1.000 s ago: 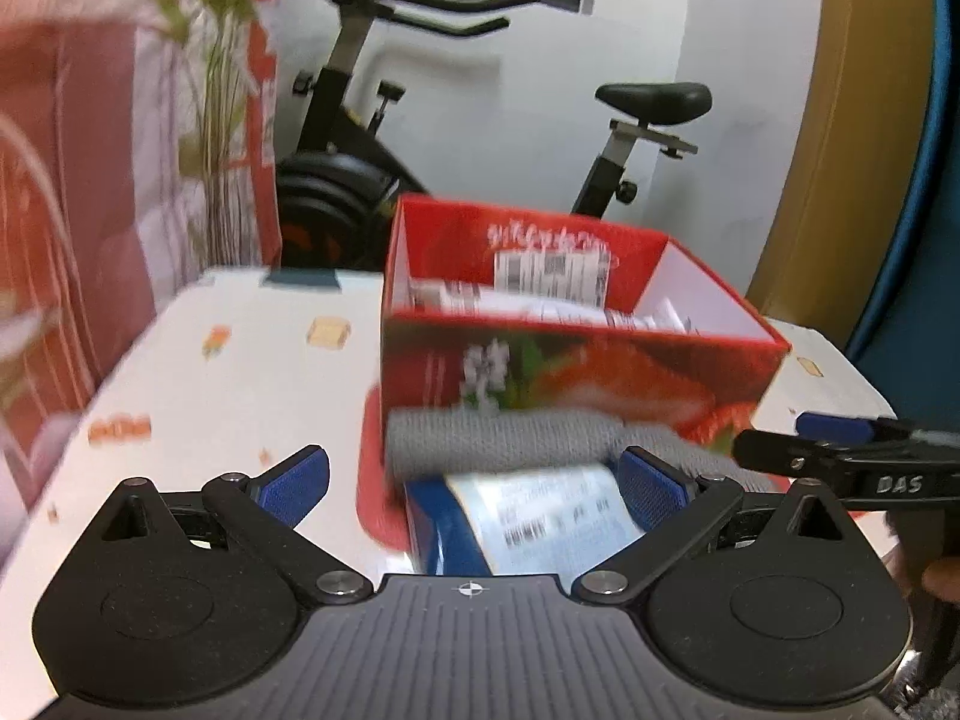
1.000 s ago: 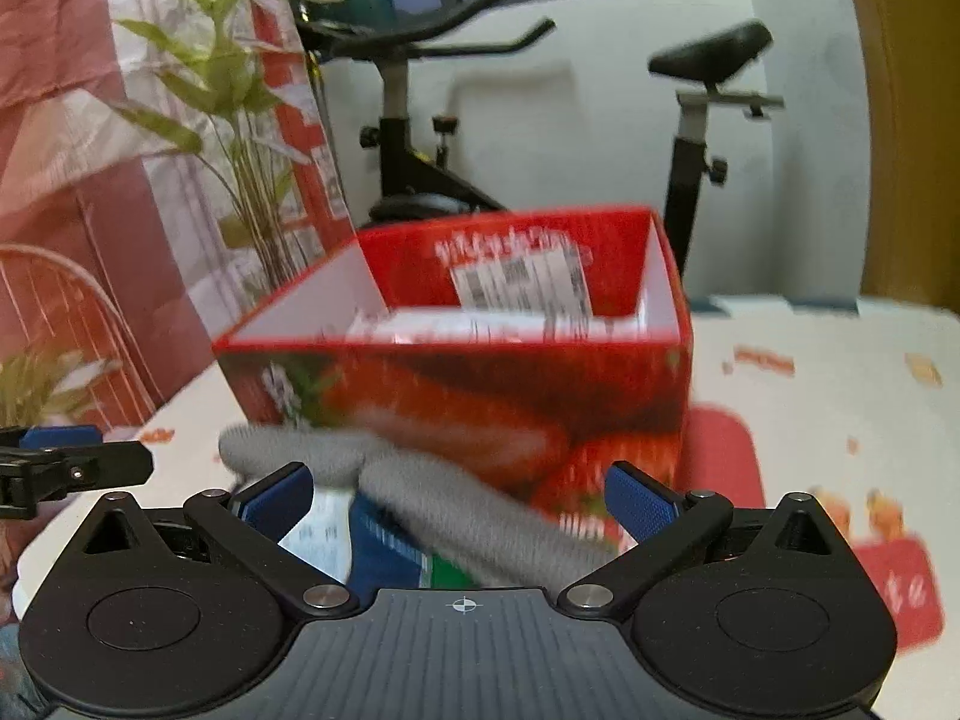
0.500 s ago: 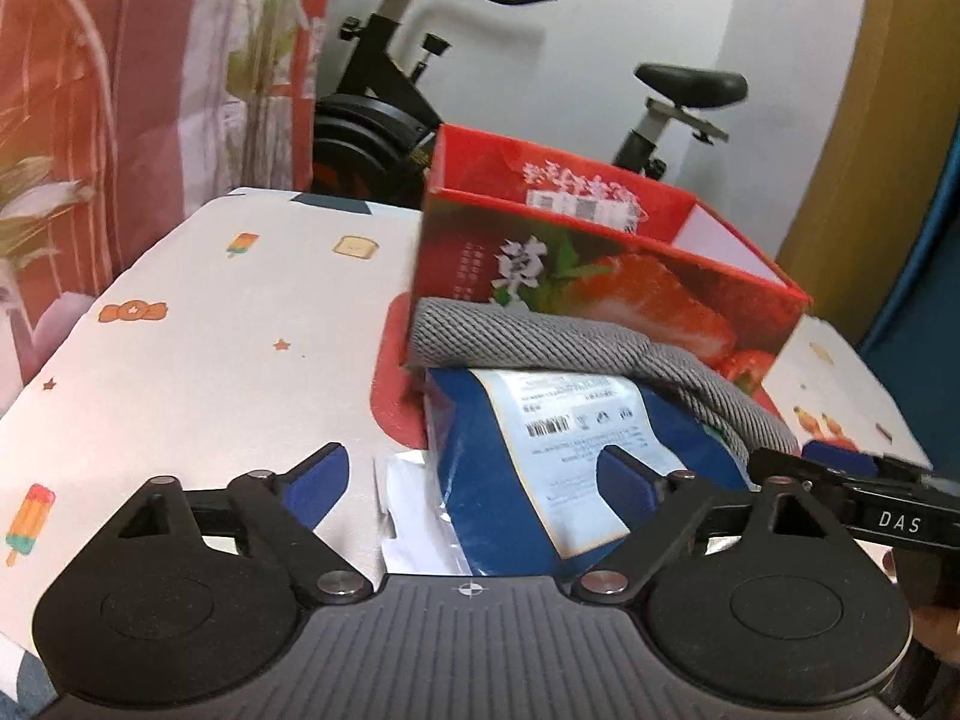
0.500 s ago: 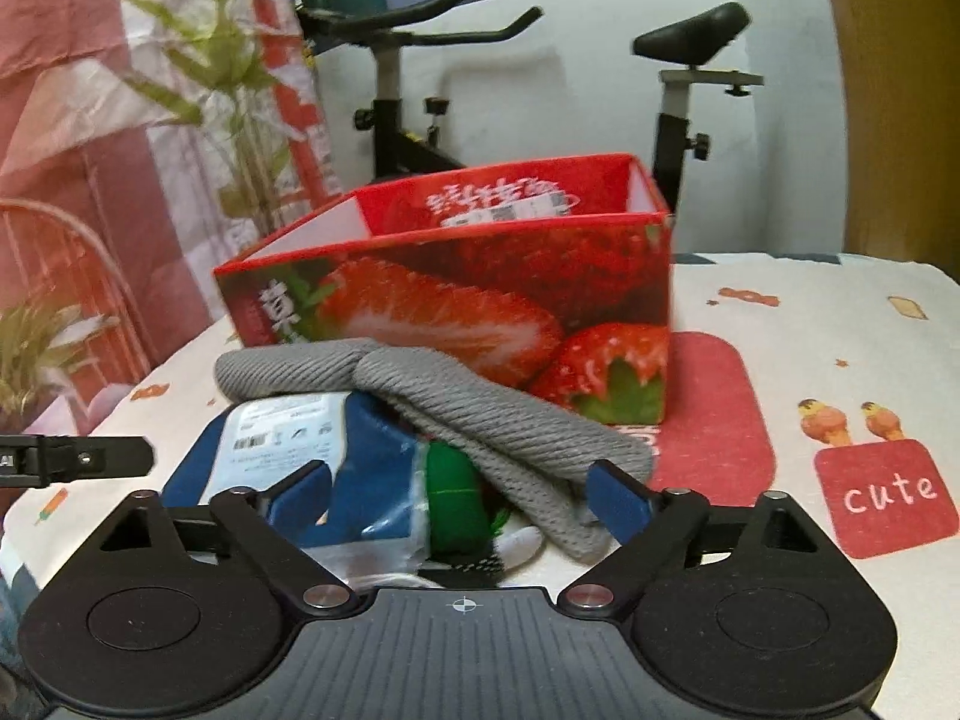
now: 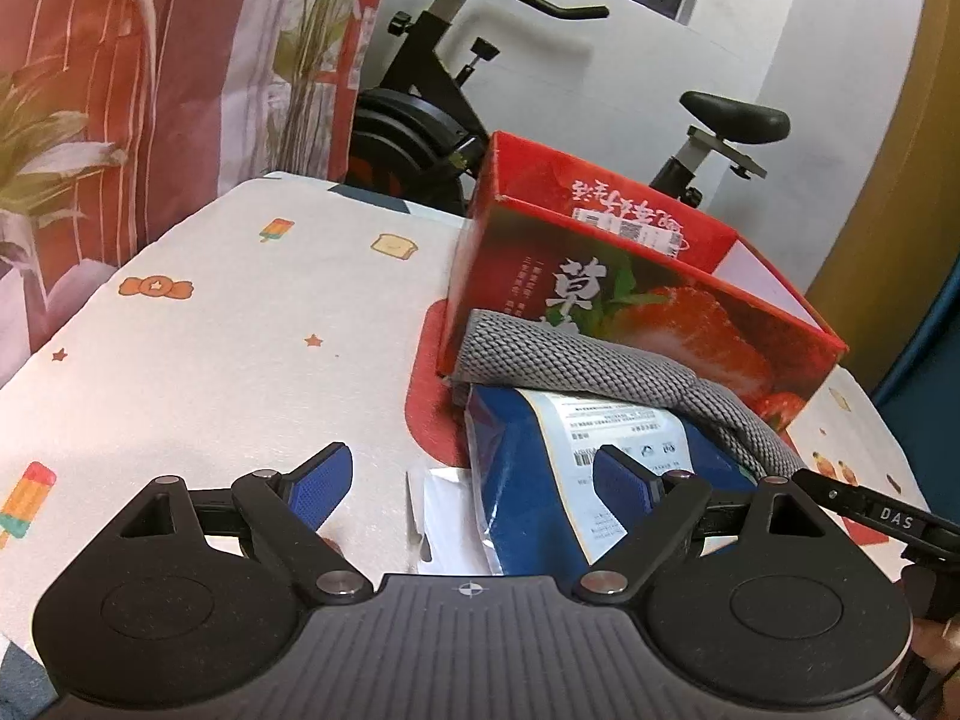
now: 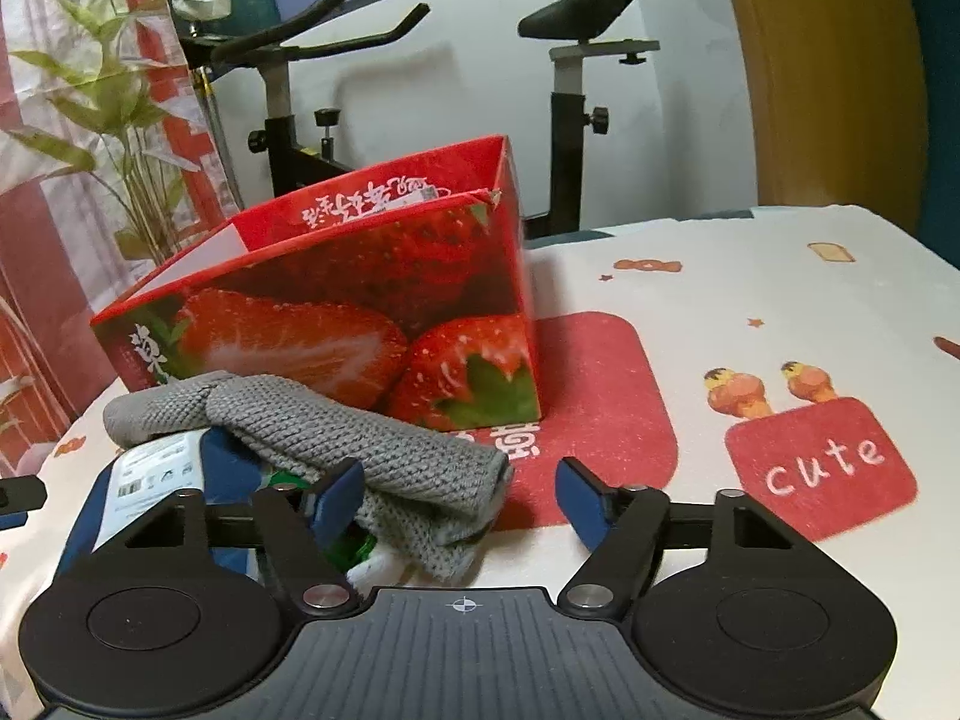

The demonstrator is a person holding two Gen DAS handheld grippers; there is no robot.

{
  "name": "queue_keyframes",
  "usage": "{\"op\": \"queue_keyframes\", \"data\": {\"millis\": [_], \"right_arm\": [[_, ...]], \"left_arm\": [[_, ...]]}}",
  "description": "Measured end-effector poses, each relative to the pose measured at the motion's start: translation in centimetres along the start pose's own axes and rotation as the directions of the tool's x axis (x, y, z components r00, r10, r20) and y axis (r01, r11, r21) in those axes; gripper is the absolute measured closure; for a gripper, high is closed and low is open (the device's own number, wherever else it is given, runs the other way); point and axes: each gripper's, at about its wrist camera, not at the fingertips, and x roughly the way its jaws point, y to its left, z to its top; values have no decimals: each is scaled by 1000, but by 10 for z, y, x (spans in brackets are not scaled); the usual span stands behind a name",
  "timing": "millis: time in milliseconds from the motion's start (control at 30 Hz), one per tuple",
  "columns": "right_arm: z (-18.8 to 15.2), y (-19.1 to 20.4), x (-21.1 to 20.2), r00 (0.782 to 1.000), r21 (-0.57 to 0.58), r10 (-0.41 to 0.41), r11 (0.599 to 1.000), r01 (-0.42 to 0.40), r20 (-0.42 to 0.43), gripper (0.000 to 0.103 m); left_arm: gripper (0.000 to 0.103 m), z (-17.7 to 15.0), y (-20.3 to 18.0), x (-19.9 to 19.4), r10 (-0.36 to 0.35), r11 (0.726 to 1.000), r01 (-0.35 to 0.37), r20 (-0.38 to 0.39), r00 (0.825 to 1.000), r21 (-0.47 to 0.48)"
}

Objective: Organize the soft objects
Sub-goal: 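Move both tools to the grey knit cloth and grasp it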

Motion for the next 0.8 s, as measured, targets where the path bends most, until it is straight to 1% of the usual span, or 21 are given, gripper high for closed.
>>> {"op": "queue_keyframes", "data": {"millis": [100,167,233,267,300,333,367,433,500,600,733,800], "right_arm": [[4,-1,12,999,-18,32,999,-32,-7,53],[5,1,19,998,-40,55,998,-56,-21,55],[6,2,24,997,-67,77,995,-79,-25,60],[5,2,25,996,-79,80,994,-82,-27,63],[4,1,27,996,-84,84,993,-86,-28,66],[2,0,27,995,-84,91,992,-93,-28,66],[-1,-1,28,995,-84,96,992,-98,-27,66],[-5,-4,30,995,-83,92,992,-95,-31,66],[-4,-7,31,994,-71,101,992,-103,-31,62],[-5,-6,32,994,-85,103,991,-105,-31,62],[-8,1,33,995,-125,93,988,-96,-31,63],[-8,2,34,995,-136,94,986,-98,-33,63]], "left_arm": [[15,2,1,4,-1,1000,1,-3,1000,-15],[15,2,3,6,-9,1000,9,-3,1000,-25],[15,3,3,9,-11,1000,11,-7,1000,-27],[16,4,3,10,-12,1000,12,-8,1000,-27],[19,5,3,11,-13,999,12,-12,1000,-29],[23,6,4,13,-17,999,17,-15,1000,-33],[24,7,4,15,-20,999,20,-19,1000,-42],[24,12,6,19,-26,998,24,-22,999,-63],[24,17,7,25,-41,997,39,-26,999,-72],[23,26,6,36,-52,995,50,-28,998,-84],[24,37,7,52,-72,987,68,-20,997,-148],[24,41,4,62,-80,986,76,-20,997,-149]]}}
